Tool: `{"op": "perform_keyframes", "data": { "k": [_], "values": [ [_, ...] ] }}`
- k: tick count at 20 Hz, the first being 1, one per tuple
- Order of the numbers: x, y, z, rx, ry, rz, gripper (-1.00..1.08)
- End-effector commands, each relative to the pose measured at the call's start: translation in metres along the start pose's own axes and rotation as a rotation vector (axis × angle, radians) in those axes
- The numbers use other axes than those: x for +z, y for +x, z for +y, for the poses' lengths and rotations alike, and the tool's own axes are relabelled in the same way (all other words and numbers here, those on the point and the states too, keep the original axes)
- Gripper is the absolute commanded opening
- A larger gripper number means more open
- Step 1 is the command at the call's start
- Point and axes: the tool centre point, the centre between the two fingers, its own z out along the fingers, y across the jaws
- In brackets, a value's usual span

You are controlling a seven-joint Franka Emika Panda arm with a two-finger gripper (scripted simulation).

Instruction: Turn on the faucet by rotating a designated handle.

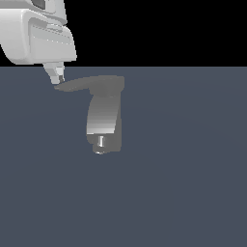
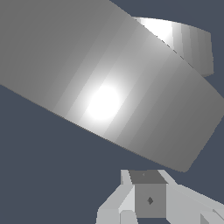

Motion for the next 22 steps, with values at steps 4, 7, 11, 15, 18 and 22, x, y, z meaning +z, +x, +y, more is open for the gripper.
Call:
{"op": "perform_keyframes", "data": {
  "k": [4,7,11,15,18,22],
  "values": [
    [0.008,0.02,0.015,0.016,-0.022,0.006,-1.0],
    [0.009,0.026,0.022,0.015,-0.024,0.007,-1.0],
    [0.01,0.033,0.032,0.015,-0.027,0.007,-1.0],
    [0.011,0.041,0.041,0.015,-0.03,0.008,-1.0],
    [0.011,0.045,0.046,0.015,-0.031,0.008,-1.0],
    [0.001,0.052,0.039,0.01,-0.005,0.004,-1.0]
  ]
}}
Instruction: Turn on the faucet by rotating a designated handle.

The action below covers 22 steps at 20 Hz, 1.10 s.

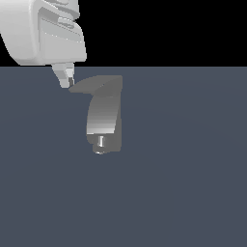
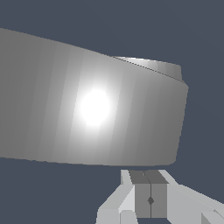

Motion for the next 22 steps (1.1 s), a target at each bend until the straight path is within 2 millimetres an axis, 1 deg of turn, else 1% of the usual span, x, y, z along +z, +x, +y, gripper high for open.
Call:
{"op": "perform_keyframes", "data": {
  "k": [1,19,20,21,22],
  "values": [
    [0.002,0.015,0.001,0.009,-0.006,0.001,-1.0],
    [0.011,0.11,0.013,0.014,-0.031,0.005,-1.0],
    [0.011,0.11,0.013,0.014,-0.031,0.005,-1.0],
    [-0.001,0.093,0.005,-0.011,0.0,0.006,-1.0],
    [0.0,0.097,0.002,-0.01,-0.001,0.006,-1.0]
  ]
}}
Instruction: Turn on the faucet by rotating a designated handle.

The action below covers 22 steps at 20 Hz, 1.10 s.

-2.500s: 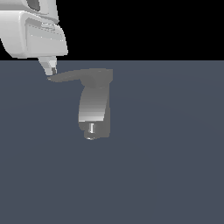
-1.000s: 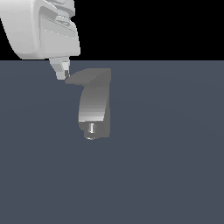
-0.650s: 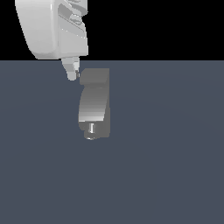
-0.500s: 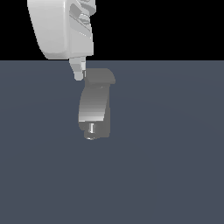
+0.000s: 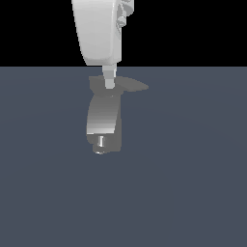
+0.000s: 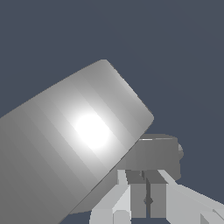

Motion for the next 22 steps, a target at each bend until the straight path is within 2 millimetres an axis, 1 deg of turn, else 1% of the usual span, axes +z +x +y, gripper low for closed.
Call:
{"op": "perform_keyframes", "data": {
  "k": [1,22],
  "values": [
    [0.001,0.006,-0.004,0.001,-0.002,0.0,-1.0],
    [0.012,0.085,-0.057,0.021,-0.028,0.0,-1.0]
  ]
}}
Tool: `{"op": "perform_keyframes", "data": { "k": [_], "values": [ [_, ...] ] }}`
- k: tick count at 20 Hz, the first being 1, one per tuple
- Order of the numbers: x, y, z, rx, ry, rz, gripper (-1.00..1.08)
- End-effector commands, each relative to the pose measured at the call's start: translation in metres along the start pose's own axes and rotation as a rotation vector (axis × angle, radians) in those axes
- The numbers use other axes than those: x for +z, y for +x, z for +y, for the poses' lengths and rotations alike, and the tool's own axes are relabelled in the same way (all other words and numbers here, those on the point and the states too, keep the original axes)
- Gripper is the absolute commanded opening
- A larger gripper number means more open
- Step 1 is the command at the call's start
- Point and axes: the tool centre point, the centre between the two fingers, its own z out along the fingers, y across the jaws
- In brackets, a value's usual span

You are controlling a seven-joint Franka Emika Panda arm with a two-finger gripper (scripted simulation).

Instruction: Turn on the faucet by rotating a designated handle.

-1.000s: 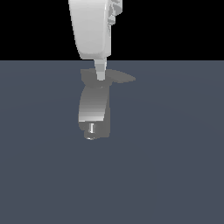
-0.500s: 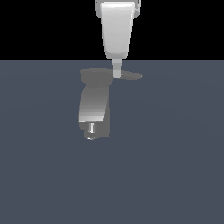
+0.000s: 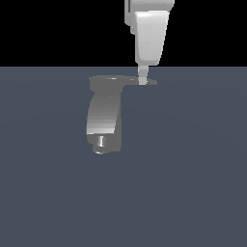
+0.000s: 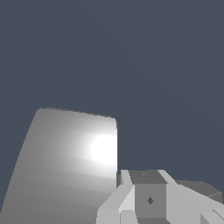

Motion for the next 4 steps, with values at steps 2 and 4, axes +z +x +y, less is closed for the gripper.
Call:
{"op": "perform_keyframes", "data": {
  "k": [2,4],
  "values": [
    [0.0097,0.0215,-0.0045,0.02,-0.021,-0.003,-1.0],
    [0.0102,0.0251,-0.007,0.021,-0.022,-0.003,-1.0]
  ]
}}
